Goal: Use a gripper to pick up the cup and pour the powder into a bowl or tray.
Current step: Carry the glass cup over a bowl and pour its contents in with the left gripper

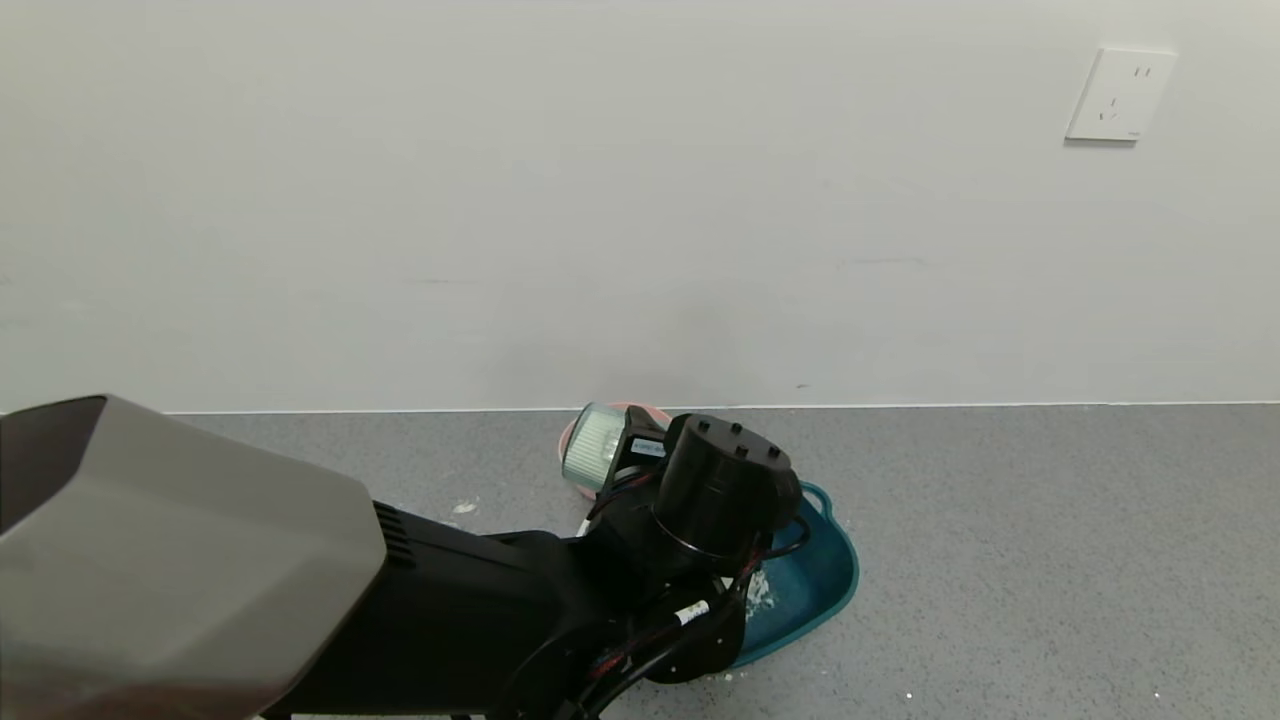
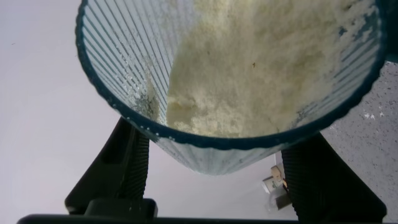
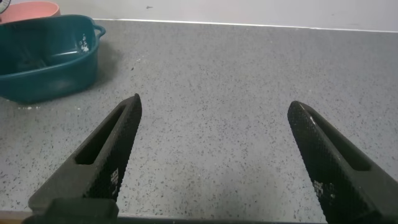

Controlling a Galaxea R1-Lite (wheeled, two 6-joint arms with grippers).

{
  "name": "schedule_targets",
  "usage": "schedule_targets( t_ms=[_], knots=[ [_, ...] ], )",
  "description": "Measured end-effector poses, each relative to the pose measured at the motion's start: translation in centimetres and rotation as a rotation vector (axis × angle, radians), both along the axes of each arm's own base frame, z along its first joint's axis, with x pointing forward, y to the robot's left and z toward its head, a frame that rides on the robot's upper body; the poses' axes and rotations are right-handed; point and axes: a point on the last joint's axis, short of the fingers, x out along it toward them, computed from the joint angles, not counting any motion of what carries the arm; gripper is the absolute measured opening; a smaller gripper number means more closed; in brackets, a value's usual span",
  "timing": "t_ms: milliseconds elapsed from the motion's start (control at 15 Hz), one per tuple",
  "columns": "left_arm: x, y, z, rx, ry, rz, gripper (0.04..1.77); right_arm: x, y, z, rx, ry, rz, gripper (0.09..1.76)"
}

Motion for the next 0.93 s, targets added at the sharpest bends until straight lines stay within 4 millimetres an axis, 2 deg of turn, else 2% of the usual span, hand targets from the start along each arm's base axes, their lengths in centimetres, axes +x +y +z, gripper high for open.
schedule_targets(
  t_ms=[933],
  knots=[
    [-1.4, -1.1, -0.3, 0.079, -0.012, 0.022, 1.24, 0.0, 0.0, 0.0, 0.0, 0.0, 0.001, 1.71]
  ],
)
